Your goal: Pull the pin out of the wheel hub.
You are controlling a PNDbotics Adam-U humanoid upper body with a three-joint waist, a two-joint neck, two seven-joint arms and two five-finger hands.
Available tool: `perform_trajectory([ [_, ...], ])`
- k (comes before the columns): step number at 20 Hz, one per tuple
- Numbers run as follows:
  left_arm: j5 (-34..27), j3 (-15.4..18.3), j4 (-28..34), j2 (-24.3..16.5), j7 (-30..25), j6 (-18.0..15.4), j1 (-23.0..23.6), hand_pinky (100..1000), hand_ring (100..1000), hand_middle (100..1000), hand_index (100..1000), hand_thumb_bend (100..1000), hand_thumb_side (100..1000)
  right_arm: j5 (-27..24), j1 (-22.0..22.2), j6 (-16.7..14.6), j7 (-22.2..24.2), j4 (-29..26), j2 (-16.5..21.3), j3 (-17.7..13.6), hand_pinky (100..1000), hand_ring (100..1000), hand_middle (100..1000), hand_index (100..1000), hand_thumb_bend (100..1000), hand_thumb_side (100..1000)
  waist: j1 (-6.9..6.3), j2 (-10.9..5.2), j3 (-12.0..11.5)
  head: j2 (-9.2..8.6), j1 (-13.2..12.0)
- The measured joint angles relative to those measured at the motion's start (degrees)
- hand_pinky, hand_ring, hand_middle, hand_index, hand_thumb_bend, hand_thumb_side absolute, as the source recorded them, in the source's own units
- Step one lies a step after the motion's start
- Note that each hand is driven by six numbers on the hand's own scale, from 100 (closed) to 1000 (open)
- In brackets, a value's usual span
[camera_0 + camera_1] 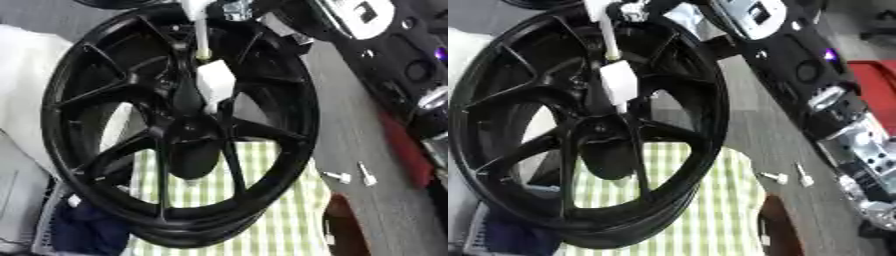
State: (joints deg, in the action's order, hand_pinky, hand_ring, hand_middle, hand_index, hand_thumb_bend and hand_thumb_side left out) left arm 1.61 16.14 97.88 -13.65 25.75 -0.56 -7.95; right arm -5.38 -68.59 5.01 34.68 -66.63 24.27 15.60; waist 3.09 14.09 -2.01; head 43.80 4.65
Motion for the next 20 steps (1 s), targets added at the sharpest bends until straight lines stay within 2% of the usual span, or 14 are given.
perform_trajectory([
  [3, 0.2, 0.4, 0.0, 0.0, 0.3, 0.2, 0.7, 746, 690, 557, 747, 775, 438, -2.7, 0.3, 0.9, -2.5, -2.0, 4.1, -2.9, 709, 610, 461, 532, 163, 212, -0.14, -0.32, 1.4, 0.0, -0.5],
  [6, 0.5, 0.8, 0.0, 0.0, 0.8, 0.3, 1.5, 746, 690, 557, 747, 773, 438, -5.7, 2.7, 1.5, -5.3, -3.7, 8.7, -5.7, 709, 610, 461, 532, 167, 194, -0.42, -0.46, 2.8, 0.01, -1.4],
  [11, 0.8, 1.9, 0.0, -0.4, 1.8, 0.5, 2.5, 746, 691, 557, 747, 771, 438, -9.7, 9.5, 1.0, -9.9, -6.6, 15.9, -11.2, 710, 611, 462, 534, 186, 172, -1.35, -0.44, 5.4, 0.05, -3.4],
  [16, 0.9, 2.8, 0.1, -0.7, 2.9, 0.4, 2.6, 745, 691, 558, 747, 767, 436, -8.9, 16.7, 0.4, -14.4, -7.8, 23.1, -16.6, 717, 621, 480, 558, 245, 155, -2.91, 0.4, 7.3, 0.22, -5.6],
  [18, 0.9, 2.9, 0.4, -0.9, 3.2, 0.3, 2.3, 745, 691, 558, 747, 766, 436, -7.6, 19.4, 0.0, -16.2, -7.7, 25.7, -18.9, 725, 639, 502, 585, 318, 177, -3.81, 0.93, 7.6, 0.11, -6.3],
  [20, 0.9, 3.2, 0.7, -0.9, 3.5, 0.2, 2.1, 744, 691, 557, 746, 765, 434, -6.1, 22.2, -0.3, -17.9, -6.7, 28.3, -21.0, 746, 684, 564, 654, 435, 239, -4.62, 1.29, 7.9, -0.2, -6.9],
])
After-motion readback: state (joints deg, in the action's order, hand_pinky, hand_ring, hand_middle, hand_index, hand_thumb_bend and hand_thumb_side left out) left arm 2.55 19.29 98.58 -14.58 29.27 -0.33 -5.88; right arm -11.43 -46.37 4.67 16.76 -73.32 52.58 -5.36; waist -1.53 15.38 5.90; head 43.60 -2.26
